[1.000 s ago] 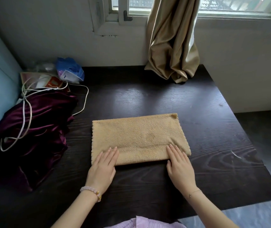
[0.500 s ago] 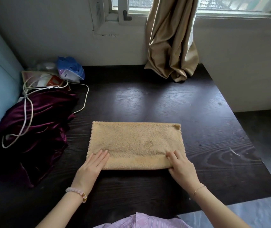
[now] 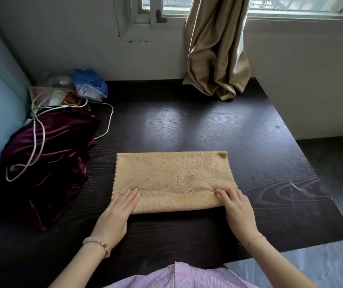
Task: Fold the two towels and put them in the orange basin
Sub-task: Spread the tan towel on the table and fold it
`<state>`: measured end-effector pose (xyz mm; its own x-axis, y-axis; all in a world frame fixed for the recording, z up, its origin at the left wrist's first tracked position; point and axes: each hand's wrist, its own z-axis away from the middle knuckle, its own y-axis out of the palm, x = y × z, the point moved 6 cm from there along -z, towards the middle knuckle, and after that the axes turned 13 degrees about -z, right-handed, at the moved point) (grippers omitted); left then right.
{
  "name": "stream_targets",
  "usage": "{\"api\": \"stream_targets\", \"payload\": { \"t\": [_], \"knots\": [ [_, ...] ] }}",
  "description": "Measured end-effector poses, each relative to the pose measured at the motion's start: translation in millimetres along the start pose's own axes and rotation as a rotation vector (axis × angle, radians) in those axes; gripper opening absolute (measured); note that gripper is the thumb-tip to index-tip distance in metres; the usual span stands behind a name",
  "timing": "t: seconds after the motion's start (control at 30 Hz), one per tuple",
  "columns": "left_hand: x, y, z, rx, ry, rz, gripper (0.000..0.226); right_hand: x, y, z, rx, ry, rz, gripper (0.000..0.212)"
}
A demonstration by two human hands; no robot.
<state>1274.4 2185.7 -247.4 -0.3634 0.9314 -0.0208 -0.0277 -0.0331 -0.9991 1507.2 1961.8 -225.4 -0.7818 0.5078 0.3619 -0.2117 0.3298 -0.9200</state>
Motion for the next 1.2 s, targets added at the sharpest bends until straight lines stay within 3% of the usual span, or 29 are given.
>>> {"api": "stream_targets", "payload": {
  "t": [0.13,0.27,0.4,0.53,0.6,0.73,0.83,1.0,1.2],
  "knots": [
    [-2.4,-3.2,4.4,-0.01,0.014,0.01,0.07,-7.6,-1.8,12.9,0.012,0.038,-0.046,0.059],
    [-3.6,-4.1,5.5,0.002,-0.025,-0.002,0.065,-6.9,1.3,26.1,0.014,0.08,-0.067,0.066],
    [-13.6,-21.2,-6.2,-0.117,-0.117,0.055,0.049,12.3,-10.7,11.9,-0.085,0.094,-0.073,0.032],
    [-51.1,-38.7,-34.0,-0.277,-0.114,0.057,0.034,62.3,-8.4,-11.4,-0.171,0.02,-0.159,0.033],
    [-68.0,-36.4,-49.1,-0.243,-0.143,0.039,0.039,86.7,11.4,-17.1,-0.106,0.041,-0.143,0.042],
    [-58.9,-6.7,-55.7,0.008,-0.333,-0.05,0.074,70.4,46.4,-13.9,0.063,0.411,-0.137,0.09],
    [-41.5,7.8,-43.5,0.092,-0.378,-0.058,0.089,43.2,46.5,-6.5,0.046,0.449,-0.039,0.11],
    [-21.2,7.7,-32.7,0.099,-0.421,-0.031,0.094,13.3,37.3,3.8,0.087,0.522,-0.022,0.115],
    [-2.4,7.6,-19.2,0.078,-0.372,-0.017,0.081,0.0,28.5,9.1,0.122,0.591,-0.036,0.113]
  ]
}}
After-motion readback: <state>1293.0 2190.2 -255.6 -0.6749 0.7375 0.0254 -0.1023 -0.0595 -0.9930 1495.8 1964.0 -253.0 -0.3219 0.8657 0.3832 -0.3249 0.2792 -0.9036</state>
